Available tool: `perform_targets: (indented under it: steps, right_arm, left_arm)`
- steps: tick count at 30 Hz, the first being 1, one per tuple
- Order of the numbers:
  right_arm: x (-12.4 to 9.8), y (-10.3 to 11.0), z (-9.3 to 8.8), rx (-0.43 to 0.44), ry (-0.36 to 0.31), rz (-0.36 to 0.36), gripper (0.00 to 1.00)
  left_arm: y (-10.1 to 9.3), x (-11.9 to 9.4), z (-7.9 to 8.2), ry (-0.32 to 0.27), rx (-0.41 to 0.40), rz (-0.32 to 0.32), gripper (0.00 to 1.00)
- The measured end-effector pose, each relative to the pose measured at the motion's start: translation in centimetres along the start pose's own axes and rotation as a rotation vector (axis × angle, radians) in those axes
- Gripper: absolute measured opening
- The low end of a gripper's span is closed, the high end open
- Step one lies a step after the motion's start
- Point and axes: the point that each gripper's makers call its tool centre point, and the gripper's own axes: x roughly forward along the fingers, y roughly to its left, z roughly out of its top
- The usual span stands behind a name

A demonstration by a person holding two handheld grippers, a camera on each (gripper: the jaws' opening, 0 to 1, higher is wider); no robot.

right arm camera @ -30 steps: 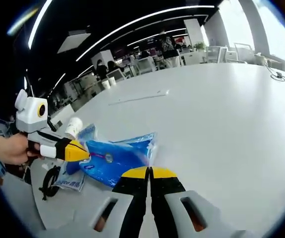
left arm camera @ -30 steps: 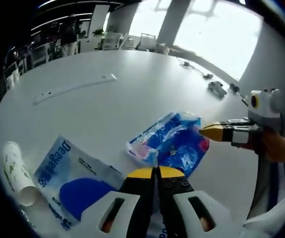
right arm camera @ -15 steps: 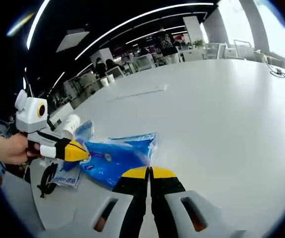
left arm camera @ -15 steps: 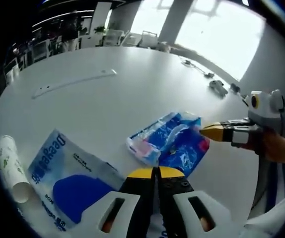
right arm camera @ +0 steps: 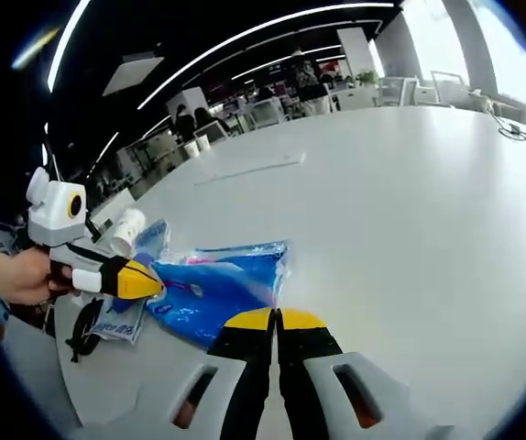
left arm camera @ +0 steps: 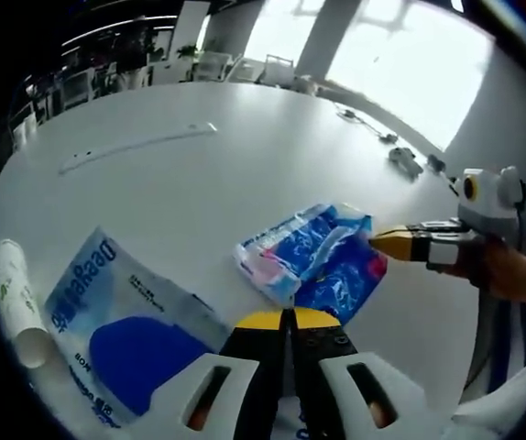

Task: Arrange the tabletop items into an orderly group along one side of the table until the central work area is clear of visible clutter.

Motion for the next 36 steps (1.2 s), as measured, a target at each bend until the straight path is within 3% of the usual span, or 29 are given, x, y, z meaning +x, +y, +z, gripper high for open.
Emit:
perform_targets:
  steps: [16, 19, 23, 30, 36]
  right_arm:
    - [0.1, -0.4, 0.2, -0.021, 0.0, -0.008, 0.0]
    - [0.2, -0.5, 0.3, -0.033, -0.003, -0.01, 0.05]
    - [0.1, -1.1, 0.4, -0.059, 0.003, -0.048, 0.21]
    - [-0.3, -1.1, 1.6, -0.065, -0.049, -0.055, 0.4]
    - [-0.6, -1.2, 1.9, -0.059, -0.061, -0.076, 0.55]
  left_arm:
    - [0.0, 0.1, -0.2, -0.004, -0.024, 0.006, 0.0]
    - [0.0, 0.0, -0.1, -0.015, -0.037, 0.006, 0.02]
    - [0.0, 0.0, -0.3, -0.007, -0.037, 0.017, 0.15]
    - [-0.1, -0.5, 1.2, -0.073, -0.037, 0.035, 0.44]
    - [0.0, -1.0, 1.6, -0.088, -0.037, 0.047, 0.56]
